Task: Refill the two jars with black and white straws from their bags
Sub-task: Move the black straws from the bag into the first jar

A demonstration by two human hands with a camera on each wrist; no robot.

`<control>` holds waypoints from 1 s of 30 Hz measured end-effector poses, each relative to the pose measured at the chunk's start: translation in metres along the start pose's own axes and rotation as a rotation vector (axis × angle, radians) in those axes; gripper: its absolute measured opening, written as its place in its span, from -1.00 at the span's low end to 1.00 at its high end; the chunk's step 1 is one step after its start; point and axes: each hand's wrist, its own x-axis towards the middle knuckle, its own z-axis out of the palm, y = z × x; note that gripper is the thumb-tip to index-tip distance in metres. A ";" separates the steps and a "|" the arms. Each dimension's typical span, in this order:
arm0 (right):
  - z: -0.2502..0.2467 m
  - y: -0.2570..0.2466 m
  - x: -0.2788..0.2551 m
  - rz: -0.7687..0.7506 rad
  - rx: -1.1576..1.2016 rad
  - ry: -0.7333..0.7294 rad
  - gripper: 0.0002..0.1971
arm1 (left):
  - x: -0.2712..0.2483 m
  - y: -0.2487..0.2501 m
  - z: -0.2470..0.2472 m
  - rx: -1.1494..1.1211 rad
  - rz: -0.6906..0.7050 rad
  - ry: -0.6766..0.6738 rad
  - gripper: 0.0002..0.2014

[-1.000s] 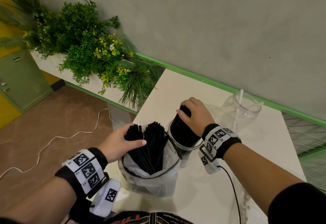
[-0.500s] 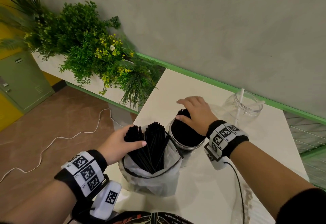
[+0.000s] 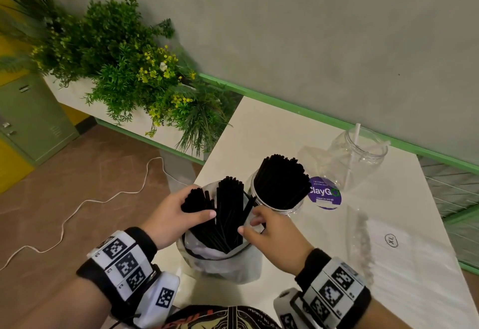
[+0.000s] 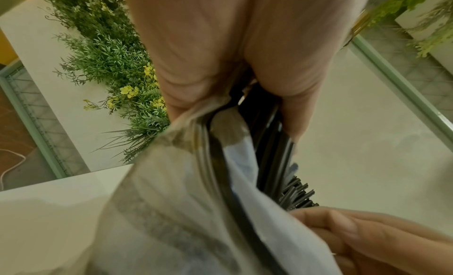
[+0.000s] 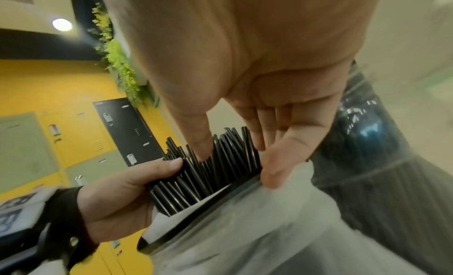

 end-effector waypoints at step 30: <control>0.020 -0.021 0.025 -0.275 0.227 0.275 -0.81 | 0.007 0.012 0.011 0.007 0.006 0.075 -0.77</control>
